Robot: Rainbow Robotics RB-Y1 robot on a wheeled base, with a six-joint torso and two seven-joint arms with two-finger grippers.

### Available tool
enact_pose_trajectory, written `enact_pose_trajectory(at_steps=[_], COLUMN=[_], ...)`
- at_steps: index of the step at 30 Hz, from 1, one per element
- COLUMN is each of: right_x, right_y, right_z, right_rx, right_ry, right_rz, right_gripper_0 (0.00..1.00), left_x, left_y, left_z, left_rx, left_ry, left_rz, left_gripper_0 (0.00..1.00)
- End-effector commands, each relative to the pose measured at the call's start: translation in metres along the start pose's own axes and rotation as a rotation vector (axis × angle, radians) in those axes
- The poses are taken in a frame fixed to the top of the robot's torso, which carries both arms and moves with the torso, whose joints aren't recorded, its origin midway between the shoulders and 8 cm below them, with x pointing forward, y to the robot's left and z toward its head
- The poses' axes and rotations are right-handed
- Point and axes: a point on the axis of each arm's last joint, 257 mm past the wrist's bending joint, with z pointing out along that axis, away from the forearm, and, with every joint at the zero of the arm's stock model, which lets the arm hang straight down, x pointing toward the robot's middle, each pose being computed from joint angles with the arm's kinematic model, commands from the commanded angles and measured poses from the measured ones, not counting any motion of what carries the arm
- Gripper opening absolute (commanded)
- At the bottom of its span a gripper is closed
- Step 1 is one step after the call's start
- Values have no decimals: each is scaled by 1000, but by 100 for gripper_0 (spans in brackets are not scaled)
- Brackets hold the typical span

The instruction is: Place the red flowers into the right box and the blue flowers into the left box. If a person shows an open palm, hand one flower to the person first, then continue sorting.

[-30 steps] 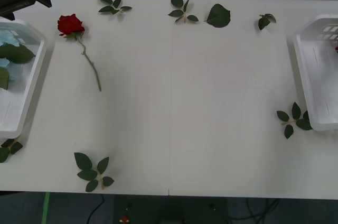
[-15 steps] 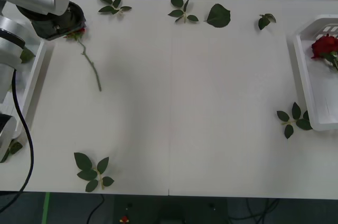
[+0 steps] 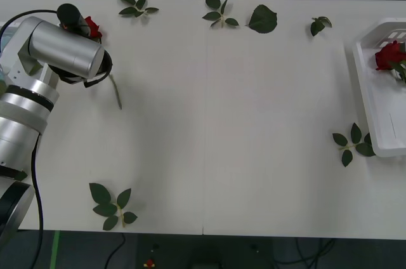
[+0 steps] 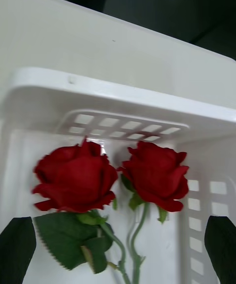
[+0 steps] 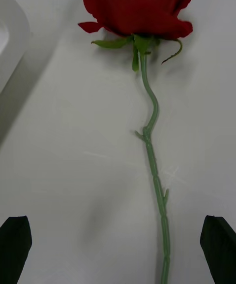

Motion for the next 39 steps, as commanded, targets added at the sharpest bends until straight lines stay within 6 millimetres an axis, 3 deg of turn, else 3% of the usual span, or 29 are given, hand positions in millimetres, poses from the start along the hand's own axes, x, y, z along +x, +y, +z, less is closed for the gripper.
enact_pose_trajectory(at_steps=[1,5,12,18,21,27,35,36,37,38,39], right_x=[-31,-40,-66,-85,-85,-74,-49,-45,-42,-40,-39], right_y=[-5,29,114,190,217,245,247,248,248,249,249], right_z=[-35,-57,-119,-186,-216,-262,-303,-307,-310,-314,-315], right_rx=[-59,-167,-449,-780,-908,-1108,-1235,-1253,-1265,-1278,-1282], right_ry=[-60,-80,-138,-177,-198,-227,-292,-303,-312,-329,-336], right_rz=[6,11,-2,33,-6,-95,-214,-226,-236,-250,-257], right_gripper_0=[100,100,100,100,100,100,100,100,100,100,100], left_x=[25,43,65,87,94,109,117,116,117,117,117], left_y=[-13,-28,-61,-68,-64,-60,-50,-50,-49,-50,-50], left_z=[10,11,9,14,19,25,31,31,31,31,31], left_rx=[40,75,131,146,151,167,157,153,152,154,154], left_ry=[-1,26,36,45,39,40,37,33,34,32,32], left_rz=[57,66,98,130,138,136,136,139,141,142,142], left_gripper_0=[100,100,100,100,100,100,100,83,58,12,0])
